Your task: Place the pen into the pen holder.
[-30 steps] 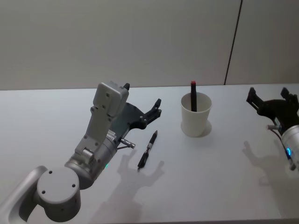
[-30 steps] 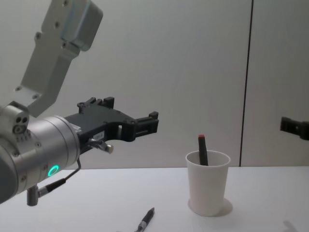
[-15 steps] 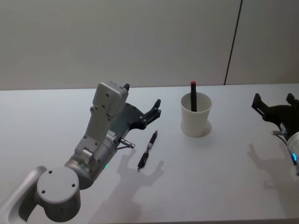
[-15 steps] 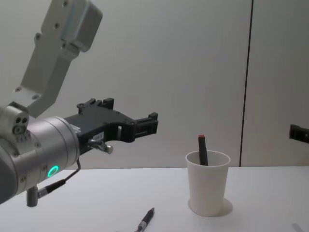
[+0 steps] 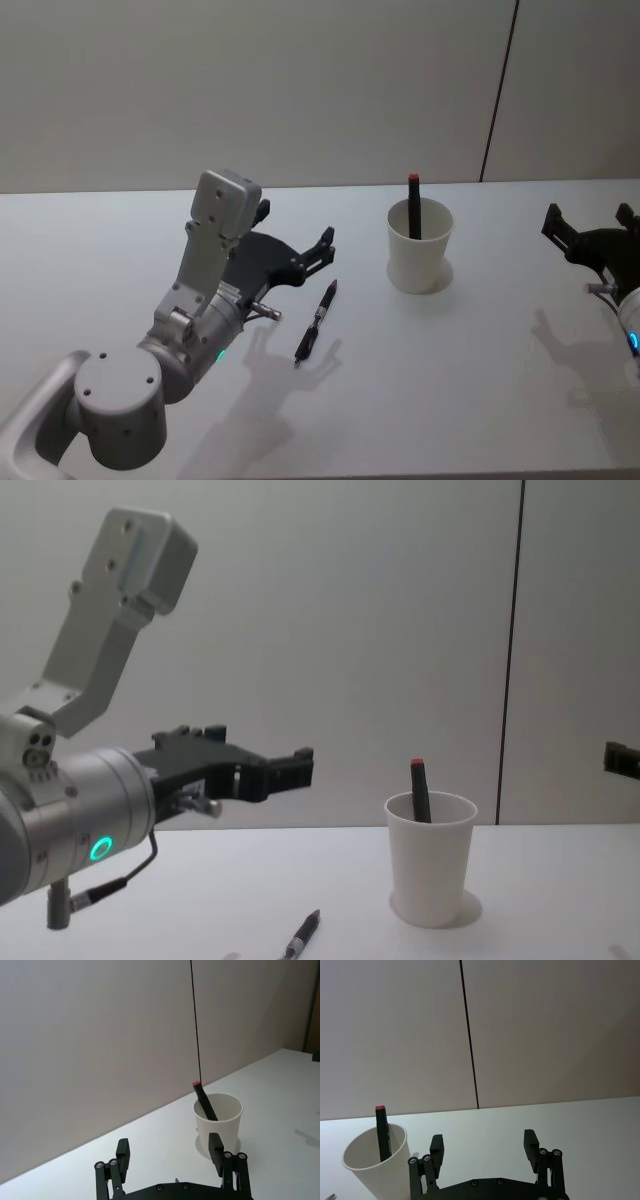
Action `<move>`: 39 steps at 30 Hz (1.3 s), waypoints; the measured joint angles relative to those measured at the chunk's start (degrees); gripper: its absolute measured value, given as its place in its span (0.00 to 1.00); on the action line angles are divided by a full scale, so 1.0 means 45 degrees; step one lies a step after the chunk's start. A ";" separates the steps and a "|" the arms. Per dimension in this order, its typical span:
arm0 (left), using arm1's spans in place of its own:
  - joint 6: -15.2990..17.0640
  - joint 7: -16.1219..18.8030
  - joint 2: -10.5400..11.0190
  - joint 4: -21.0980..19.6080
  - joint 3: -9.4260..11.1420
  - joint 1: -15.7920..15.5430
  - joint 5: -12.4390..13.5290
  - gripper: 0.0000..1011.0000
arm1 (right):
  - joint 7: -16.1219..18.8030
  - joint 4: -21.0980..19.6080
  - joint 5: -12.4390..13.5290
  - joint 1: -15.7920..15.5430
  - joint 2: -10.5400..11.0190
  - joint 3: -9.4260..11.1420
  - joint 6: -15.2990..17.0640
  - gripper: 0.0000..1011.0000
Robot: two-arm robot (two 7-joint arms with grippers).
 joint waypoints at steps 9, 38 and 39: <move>0.1008 -0.0546 -0.0215 0.0898 -0.0165 -0.0374 -0.0743 0.99 | 0.0002 -0.0013 -0.0008 -0.0022 0.0012 0.0010 0.0015 0.99; 0.3552 -0.1628 -0.1125 0.4292 -0.0040 -0.1661 -0.0693 0.99 | 0.0002 -0.0028 -0.0009 -0.0042 0.0025 0.0016 0.0017 0.99; 0.3632 -0.1656 -0.1156 0.4396 -0.0020 -0.1705 -0.0612 0.99 | 0.0001 -0.0029 -0.0009 -0.0042 0.0025 0.0016 0.0018 0.99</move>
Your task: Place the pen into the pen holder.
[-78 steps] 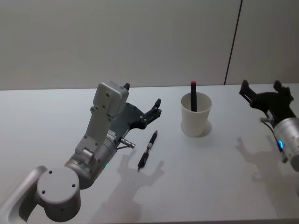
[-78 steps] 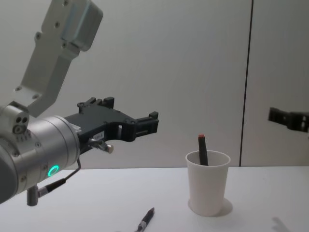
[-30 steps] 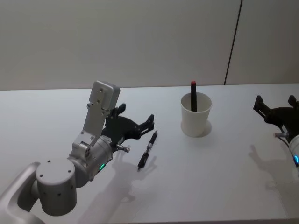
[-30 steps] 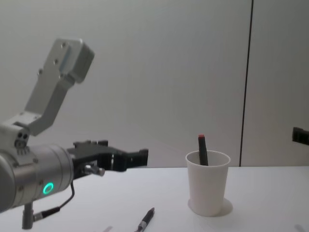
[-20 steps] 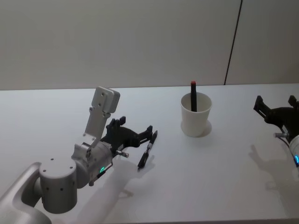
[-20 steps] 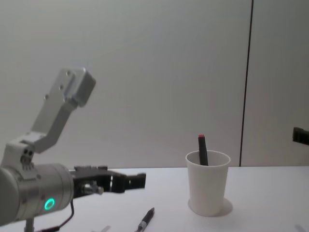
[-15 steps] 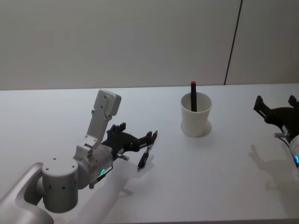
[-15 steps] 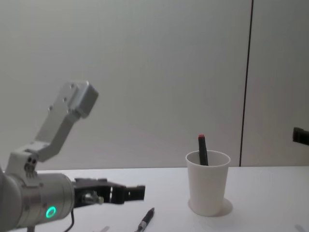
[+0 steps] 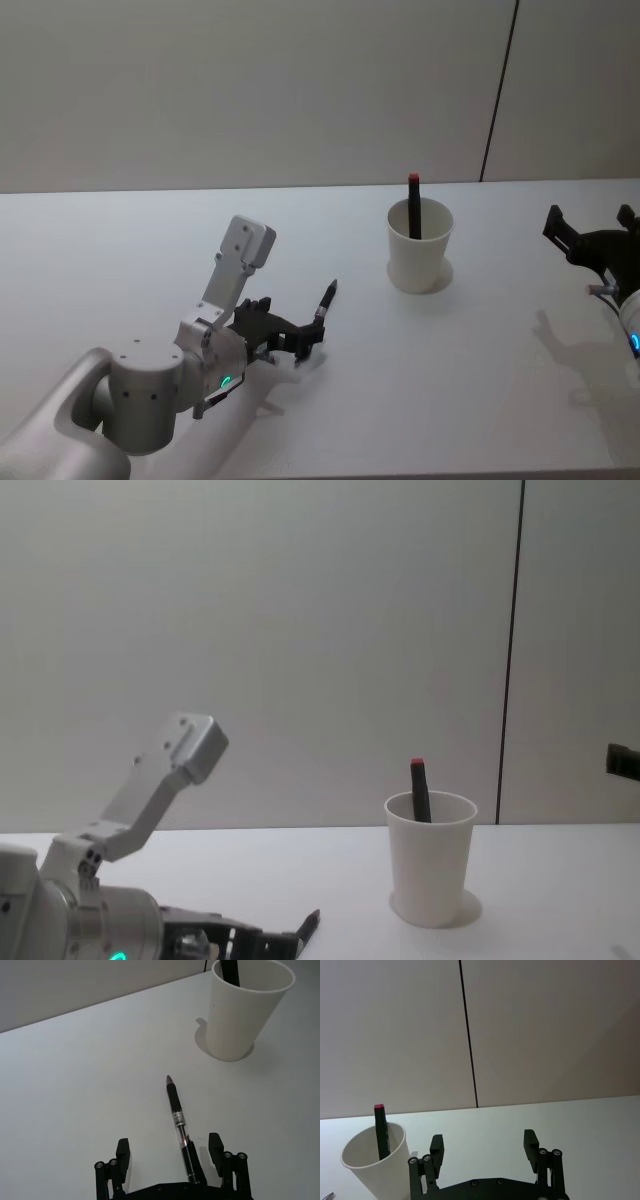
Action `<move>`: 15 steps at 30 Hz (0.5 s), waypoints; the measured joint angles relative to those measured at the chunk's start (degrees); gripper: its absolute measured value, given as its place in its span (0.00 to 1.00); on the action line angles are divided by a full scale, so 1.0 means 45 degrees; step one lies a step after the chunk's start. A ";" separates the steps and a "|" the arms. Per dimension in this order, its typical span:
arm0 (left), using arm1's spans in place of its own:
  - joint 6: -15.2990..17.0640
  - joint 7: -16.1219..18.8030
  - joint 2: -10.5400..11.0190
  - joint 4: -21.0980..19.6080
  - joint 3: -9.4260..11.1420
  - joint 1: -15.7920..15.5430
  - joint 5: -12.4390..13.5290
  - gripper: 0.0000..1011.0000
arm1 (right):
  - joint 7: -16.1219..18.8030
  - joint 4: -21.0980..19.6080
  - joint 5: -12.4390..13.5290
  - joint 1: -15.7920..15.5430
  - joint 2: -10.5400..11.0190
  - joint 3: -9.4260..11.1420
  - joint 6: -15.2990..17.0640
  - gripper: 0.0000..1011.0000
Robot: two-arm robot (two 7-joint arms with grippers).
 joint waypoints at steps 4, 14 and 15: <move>0.0216 -0.0065 -0.0070 0.0238 0.0052 -0.0100 0.0217 0.99 | 0.0000 0.0000 0.0000 0.0000 0.0000 0.0000 0.0000 0.99; 0.0709 -0.0188 -0.0210 0.0582 0.0166 -0.0293 0.0744 0.99 | 0.0000 0.0002 0.0000 0.0000 0.0000 -0.0001 0.0000 0.99; 0.0747 -0.0200 -0.0219 0.0600 0.0175 -0.0306 0.0788 0.99 | 0.0000 0.0002 0.0000 0.0000 0.0000 -0.0001 -0.0001 0.99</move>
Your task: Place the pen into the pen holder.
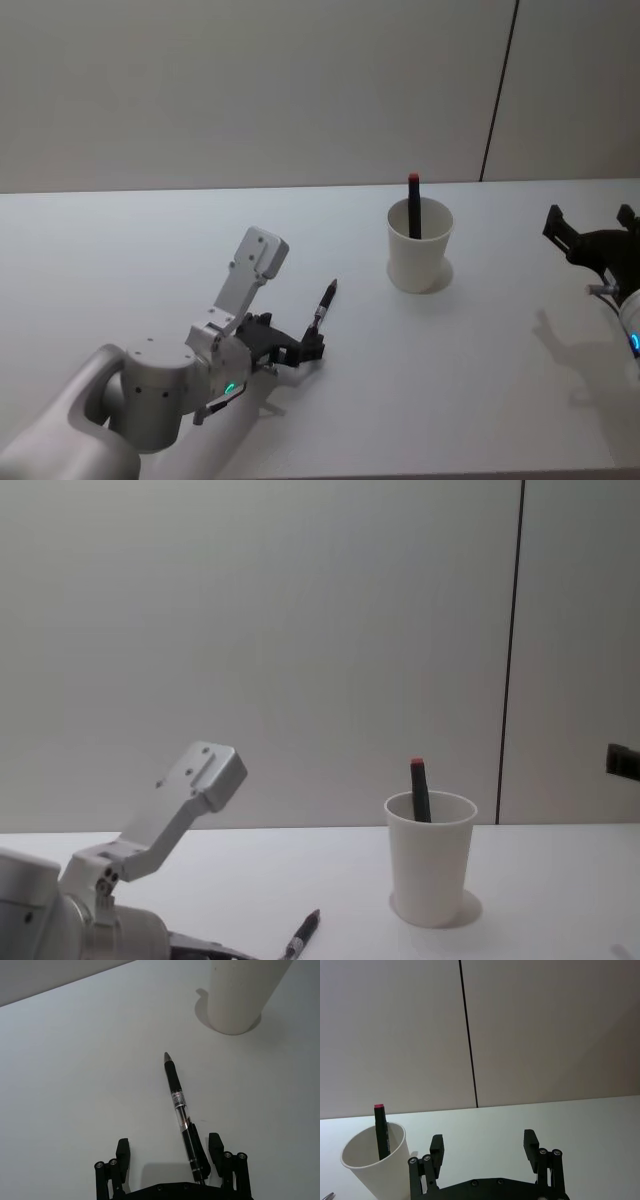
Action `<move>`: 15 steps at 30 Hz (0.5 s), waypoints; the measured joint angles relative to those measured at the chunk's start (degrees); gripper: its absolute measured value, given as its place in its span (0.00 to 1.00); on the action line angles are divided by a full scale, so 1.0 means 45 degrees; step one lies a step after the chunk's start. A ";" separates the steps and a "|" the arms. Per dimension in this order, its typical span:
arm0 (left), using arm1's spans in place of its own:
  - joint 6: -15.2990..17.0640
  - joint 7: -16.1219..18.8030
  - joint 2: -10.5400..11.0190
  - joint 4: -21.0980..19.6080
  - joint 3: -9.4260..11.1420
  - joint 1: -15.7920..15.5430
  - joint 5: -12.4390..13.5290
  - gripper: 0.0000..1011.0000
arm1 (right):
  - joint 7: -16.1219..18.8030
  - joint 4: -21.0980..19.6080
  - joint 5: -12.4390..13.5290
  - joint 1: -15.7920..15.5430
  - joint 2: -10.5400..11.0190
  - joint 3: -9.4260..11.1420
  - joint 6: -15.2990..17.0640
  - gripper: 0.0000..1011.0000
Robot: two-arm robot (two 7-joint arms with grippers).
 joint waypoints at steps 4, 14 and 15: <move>0.0123 -0.0038 -0.0055 0.0096 0.0040 -0.0064 0.0154 0.98 | 0.0000 0.0000 0.0000 0.0000 0.0000 0.0000 0.0001 0.99; 0.0187 -0.0151 -0.0196 0.0337 0.0136 -0.0190 0.0434 0.82 | -0.0001 0.0000 0.0001 0.0000 0.0000 0.0000 0.0000 0.99; 0.0189 -0.0163 -0.0215 0.0369 0.0149 -0.0204 0.0469 0.81 | 0.0000 0.0000 0.0001 0.0000 0.0000 0.0000 0.0000 0.99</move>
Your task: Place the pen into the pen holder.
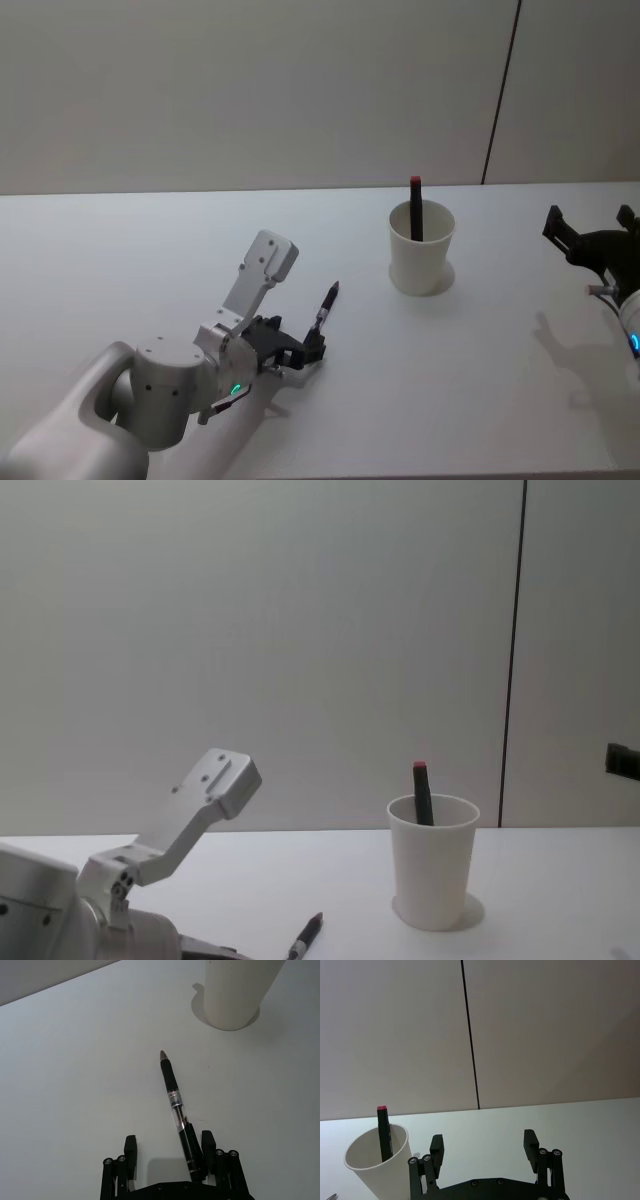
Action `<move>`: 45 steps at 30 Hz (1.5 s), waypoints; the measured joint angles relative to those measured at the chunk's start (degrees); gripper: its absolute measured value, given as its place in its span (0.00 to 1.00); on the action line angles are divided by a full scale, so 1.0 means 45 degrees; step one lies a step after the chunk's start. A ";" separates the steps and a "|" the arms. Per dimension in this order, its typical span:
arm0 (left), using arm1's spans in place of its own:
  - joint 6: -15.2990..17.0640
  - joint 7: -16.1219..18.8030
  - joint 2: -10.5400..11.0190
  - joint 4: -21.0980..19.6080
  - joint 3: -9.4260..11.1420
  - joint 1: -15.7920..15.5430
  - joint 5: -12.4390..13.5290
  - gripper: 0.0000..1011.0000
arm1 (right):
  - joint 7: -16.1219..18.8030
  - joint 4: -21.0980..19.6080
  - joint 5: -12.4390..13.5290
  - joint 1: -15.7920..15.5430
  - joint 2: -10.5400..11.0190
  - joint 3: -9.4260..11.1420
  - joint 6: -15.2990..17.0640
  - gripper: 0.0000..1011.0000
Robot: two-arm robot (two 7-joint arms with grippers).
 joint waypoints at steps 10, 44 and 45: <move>-0.0012 -0.0049 -0.0106 0.0132 0.0095 -0.0053 0.0288 0.75 | 0.0000 0.0000 0.0000 0.0000 0.0000 0.0000 0.0000 0.99; -0.0548 -0.1078 -0.0774 0.1302 0.0551 -0.0628 0.0980 0.18 | 0.0000 0.0000 0.0000 0.0000 -0.0001 0.0000 0.0000 0.99; -0.0548 -0.1078 -0.0774 0.1302 0.0551 -0.0628 0.0980 0.18 | 0.0000 0.0000 0.0000 0.0001 0.0000 0.0000 0.0001 0.99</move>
